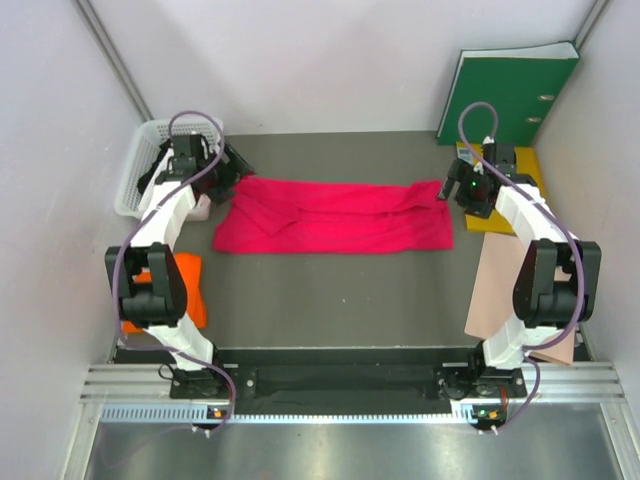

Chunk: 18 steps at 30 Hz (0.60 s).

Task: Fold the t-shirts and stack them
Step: Fold the other side of the tshirt into a rectangle

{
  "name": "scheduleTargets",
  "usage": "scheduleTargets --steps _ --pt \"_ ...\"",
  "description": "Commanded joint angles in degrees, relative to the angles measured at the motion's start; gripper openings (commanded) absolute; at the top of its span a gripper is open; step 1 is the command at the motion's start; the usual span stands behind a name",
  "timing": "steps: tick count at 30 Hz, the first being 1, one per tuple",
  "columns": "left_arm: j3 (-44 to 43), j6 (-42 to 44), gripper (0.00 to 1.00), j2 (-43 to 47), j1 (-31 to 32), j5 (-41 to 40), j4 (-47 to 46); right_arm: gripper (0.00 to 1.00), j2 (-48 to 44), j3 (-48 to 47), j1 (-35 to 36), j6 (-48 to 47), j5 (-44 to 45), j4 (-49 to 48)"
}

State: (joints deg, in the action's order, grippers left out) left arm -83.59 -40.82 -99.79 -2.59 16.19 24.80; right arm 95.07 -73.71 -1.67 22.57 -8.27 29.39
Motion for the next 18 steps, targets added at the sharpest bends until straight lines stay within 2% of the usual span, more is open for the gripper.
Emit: scheduleTargets --steps 1,4,8,18 --pt "9.6 -1.7 0.87 5.0 1.7 4.2 -5.5 0.88 -0.8 1.6 0.4 -0.1 -0.5 -1.4" --pt "15.5 -2.7 0.78 5.5 2.3 4.4 -6.6 0.88 -0.4 1.6 0.5 -0.1 -0.8 -1.4" --pt "22.6 -3.9 0.78 6.3 3.9 4.0 -9.8 0.88 -0.1 1.7 0.5 -0.1 -1.3 -1.4" --pt "23.9 -5.1 0.72 0.7 4.1 4.3 -15.3 0.87 -0.5 3.3 0.4 -0.5 -1.7 -1.3"
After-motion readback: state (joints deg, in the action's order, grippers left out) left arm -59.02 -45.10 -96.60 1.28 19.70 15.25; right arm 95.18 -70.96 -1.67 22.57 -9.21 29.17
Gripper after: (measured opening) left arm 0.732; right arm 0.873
